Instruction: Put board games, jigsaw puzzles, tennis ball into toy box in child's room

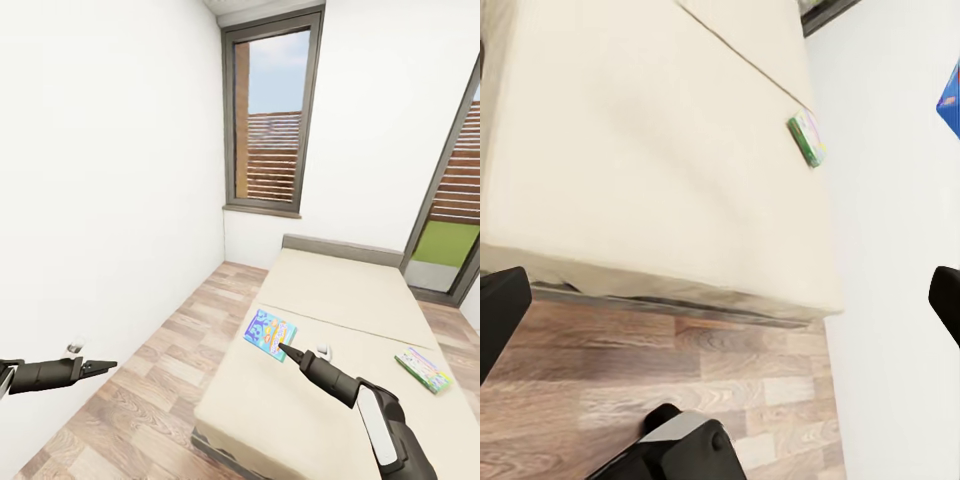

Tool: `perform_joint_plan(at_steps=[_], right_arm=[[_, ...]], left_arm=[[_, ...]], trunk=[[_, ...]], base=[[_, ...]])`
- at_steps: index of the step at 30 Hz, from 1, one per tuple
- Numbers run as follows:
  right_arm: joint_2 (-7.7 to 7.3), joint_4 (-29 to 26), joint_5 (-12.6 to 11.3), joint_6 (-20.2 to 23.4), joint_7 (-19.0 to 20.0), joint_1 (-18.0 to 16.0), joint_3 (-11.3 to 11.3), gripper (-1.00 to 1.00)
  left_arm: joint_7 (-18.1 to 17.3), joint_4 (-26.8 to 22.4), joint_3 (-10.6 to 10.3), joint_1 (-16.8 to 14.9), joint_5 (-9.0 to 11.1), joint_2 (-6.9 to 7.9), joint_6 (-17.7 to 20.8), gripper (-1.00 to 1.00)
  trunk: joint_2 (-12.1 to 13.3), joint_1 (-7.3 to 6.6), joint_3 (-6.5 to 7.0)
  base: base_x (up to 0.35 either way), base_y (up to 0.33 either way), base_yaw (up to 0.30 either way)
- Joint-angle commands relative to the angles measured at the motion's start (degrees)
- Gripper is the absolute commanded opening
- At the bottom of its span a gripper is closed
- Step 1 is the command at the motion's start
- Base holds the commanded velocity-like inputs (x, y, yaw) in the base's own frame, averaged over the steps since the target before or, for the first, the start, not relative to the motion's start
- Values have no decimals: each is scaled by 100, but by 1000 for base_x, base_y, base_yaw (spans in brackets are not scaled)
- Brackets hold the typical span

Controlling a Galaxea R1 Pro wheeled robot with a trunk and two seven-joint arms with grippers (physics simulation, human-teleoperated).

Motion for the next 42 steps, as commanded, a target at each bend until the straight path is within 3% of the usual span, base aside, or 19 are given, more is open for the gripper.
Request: perform_joint_plan(at_steps=[1, 42], right_arm=[[6, -1, -8, 33, 16, -5, -16, -100], [8, 18, -1, 33, 9, -5, -9, -100]], left_arm=[[-20, 0, -1, -7, 1, 0, 60, 100], [-31, 0, 0, -7, 7, 0, 129, 100]], trunk=[[-13, 4, -10], [-13, 4, 150]], base=[[0, -299, 267], [0, -66, 267]])
